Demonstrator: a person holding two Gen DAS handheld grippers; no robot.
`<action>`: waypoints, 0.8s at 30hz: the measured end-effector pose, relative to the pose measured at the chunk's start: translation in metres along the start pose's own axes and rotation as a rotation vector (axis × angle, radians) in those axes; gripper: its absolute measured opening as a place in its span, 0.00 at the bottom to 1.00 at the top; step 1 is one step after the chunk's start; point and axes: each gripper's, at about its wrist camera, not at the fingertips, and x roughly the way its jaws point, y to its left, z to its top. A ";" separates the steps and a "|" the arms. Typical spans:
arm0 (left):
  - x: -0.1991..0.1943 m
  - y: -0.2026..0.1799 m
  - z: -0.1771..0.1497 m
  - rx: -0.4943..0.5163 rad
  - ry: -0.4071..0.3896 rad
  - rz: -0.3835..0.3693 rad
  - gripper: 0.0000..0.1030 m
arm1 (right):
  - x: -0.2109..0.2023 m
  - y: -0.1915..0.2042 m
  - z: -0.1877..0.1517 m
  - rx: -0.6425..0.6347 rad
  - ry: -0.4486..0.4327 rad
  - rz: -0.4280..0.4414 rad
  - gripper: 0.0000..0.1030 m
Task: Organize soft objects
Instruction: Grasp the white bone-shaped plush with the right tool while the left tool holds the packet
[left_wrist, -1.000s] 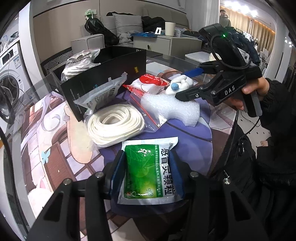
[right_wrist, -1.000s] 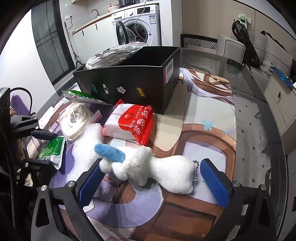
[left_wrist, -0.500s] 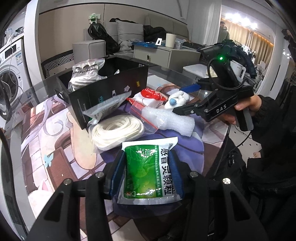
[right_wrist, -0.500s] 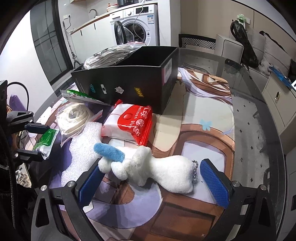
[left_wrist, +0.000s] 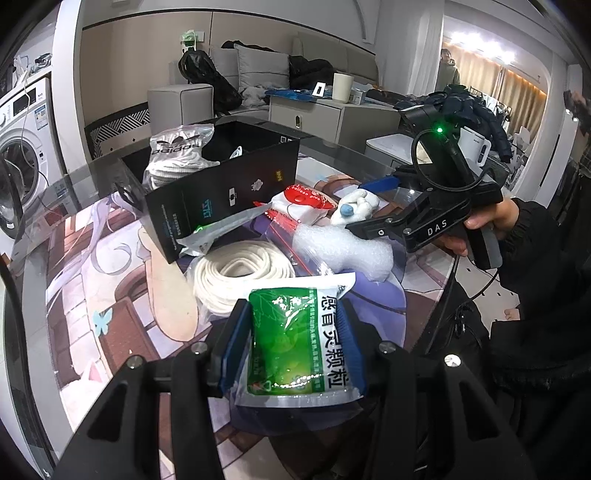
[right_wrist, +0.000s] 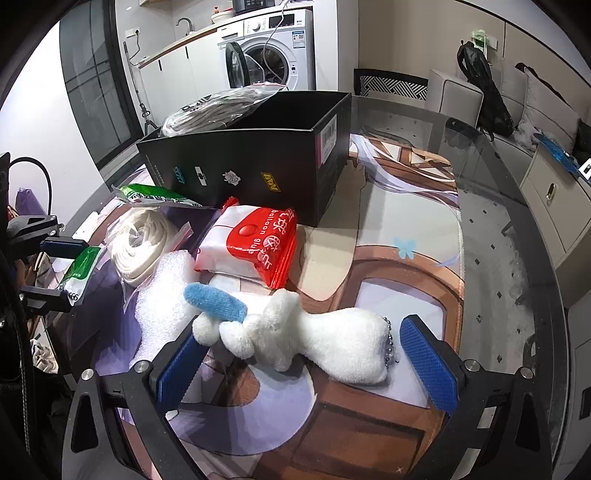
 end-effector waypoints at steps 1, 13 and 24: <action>0.000 0.000 0.000 -0.001 -0.001 0.001 0.45 | -0.001 0.000 0.000 0.005 -0.001 0.001 1.00; 0.000 0.005 0.000 -0.018 0.000 0.011 0.45 | -0.003 -0.011 -0.001 0.041 0.001 -0.029 1.00; -0.003 0.009 0.002 -0.031 -0.012 0.031 0.45 | -0.007 -0.001 0.000 -0.019 -0.010 -0.009 0.84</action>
